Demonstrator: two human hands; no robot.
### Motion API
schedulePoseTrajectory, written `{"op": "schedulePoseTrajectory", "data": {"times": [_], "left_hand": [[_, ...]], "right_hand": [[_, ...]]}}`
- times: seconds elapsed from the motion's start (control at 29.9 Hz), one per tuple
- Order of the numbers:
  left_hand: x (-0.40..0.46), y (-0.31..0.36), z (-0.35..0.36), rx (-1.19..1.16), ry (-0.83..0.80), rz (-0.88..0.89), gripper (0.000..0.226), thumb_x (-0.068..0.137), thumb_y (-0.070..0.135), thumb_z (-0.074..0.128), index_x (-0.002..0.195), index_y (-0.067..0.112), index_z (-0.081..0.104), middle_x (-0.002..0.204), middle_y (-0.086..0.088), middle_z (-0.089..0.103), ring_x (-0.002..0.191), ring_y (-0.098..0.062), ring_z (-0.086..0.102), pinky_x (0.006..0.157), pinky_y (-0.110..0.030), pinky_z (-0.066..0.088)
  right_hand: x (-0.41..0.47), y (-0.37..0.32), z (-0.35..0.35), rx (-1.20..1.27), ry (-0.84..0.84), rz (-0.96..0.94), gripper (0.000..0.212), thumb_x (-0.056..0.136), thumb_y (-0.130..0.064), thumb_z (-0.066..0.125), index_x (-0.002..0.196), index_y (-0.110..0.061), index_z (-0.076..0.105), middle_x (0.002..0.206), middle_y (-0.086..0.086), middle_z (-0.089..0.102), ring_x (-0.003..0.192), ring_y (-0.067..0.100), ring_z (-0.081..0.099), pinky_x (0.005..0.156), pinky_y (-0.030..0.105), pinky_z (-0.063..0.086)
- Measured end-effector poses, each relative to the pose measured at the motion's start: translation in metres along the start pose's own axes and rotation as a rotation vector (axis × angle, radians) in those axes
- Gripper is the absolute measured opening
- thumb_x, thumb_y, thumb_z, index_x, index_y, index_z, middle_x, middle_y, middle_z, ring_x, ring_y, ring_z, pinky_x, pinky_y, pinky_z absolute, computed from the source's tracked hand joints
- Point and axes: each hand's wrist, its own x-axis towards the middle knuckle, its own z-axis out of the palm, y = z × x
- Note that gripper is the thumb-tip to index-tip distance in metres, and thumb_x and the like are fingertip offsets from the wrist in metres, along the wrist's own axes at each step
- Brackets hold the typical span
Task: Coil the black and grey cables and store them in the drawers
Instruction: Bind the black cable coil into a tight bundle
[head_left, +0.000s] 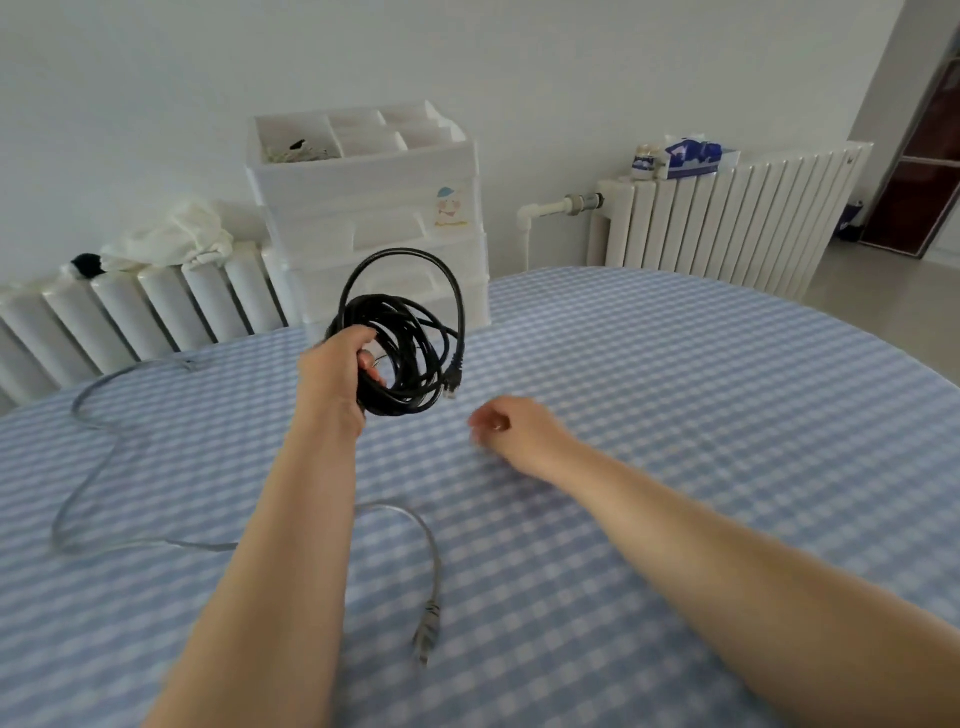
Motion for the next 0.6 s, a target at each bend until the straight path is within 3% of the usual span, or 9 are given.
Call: {"op": "schedulePoseTrajectory", "data": {"times": [0.07, 0.13, 0.2, 0.3, 0.4, 0.5, 0.6], "left_hand": [[0.008, 0.004, -0.011, 0.006, 0.055, 0.035, 0.008, 0.086, 0.010, 0.057, 0.079, 0.011, 0.053, 0.044, 0.003, 0.040, 0.038, -0.012, 0.035, 0.047, -0.024, 0.036], [0.011, 0.005, -0.016, 0.012, 0.105, 0.077, 0.010, 0.085, 0.008, 0.056, 0.076, 0.013, 0.052, 0.050, 0.001, 0.040, 0.042, -0.013, 0.035, 0.048, -0.026, 0.035], [0.013, 0.002, -0.020, 0.030, 0.144, 0.093, 0.011, 0.083, 0.009, 0.057, 0.075, 0.014, 0.052, 0.052, 0.000, 0.041, 0.042, -0.014, 0.037, 0.049, -0.026, 0.037], [0.015, -0.002, -0.023, 0.005, 0.145, 0.072, 0.009, 0.083, 0.010, 0.058, 0.077, 0.012, 0.053, 0.051, 0.000, 0.041, 0.041, -0.014, 0.037, 0.049, -0.026, 0.038], [0.018, 0.000, -0.028, -0.022, 0.135, 0.064, 0.005, 0.083, 0.011, 0.058, 0.083, 0.011, 0.053, 0.053, 0.000, 0.039, 0.043, -0.014, 0.036, 0.047, -0.023, 0.036], [0.021, 0.002, -0.034, -0.050, 0.156, 0.061, 0.007, 0.083, 0.011, 0.058, 0.086, 0.010, 0.051, 0.055, 0.000, 0.038, 0.045, -0.014, 0.035, 0.046, -0.022, 0.036], [0.023, 0.001, -0.035, -0.071, 0.172, 0.022, 0.006, 0.084, 0.010, 0.058, 0.083, 0.011, 0.051, 0.050, 0.002, 0.039, 0.038, -0.012, 0.036, 0.044, -0.019, 0.037]], "right_hand": [[0.020, -0.012, 0.017, -0.188, 0.005, -0.109, 0.027, 0.096, -0.016, 0.051, 0.117, -0.028, 0.064, 0.121, -0.007, 0.059, 0.111, 0.016, 0.057, 0.085, 0.026, 0.044], [0.035, -0.027, 0.028, -0.425, -0.048, -0.226, 0.052, 0.094, 0.000, 0.042, 0.134, -0.029, 0.053, 0.145, -0.003, 0.041, 0.127, 0.021, 0.046, 0.096, 0.034, 0.043], [0.048, -0.043, 0.034, -0.655, -0.110, -0.321, 0.063, 0.091, 0.006, 0.038, 0.146, -0.024, 0.037, 0.154, 0.004, 0.031, 0.133, 0.027, 0.039, 0.100, 0.039, 0.041], [0.062, -0.056, 0.045, -0.788, -0.121, -0.364, 0.041, 0.095, -0.007, 0.044, 0.136, -0.004, 0.044, 0.134, 0.019, 0.051, 0.121, 0.036, 0.050, 0.091, 0.038, 0.043], [0.078, -0.060, 0.056, -0.829, -0.122, -0.429, 0.032, 0.094, -0.017, 0.051, 0.123, -0.002, 0.056, 0.120, 0.019, 0.060, 0.113, 0.035, 0.056, 0.088, 0.037, 0.044], [0.080, -0.067, 0.055, -0.835, -0.132, -0.460, 0.029, 0.095, -0.011, 0.048, 0.121, -0.003, 0.058, 0.122, 0.016, 0.061, 0.113, 0.033, 0.056, 0.090, 0.037, 0.046], [0.083, -0.055, 0.052, -1.009, -0.099, -0.632, 0.037, 0.095, -0.001, 0.040, 0.128, -0.011, 0.054, 0.132, 0.008, 0.053, 0.119, 0.029, 0.052, 0.087, 0.037, 0.044]]}}
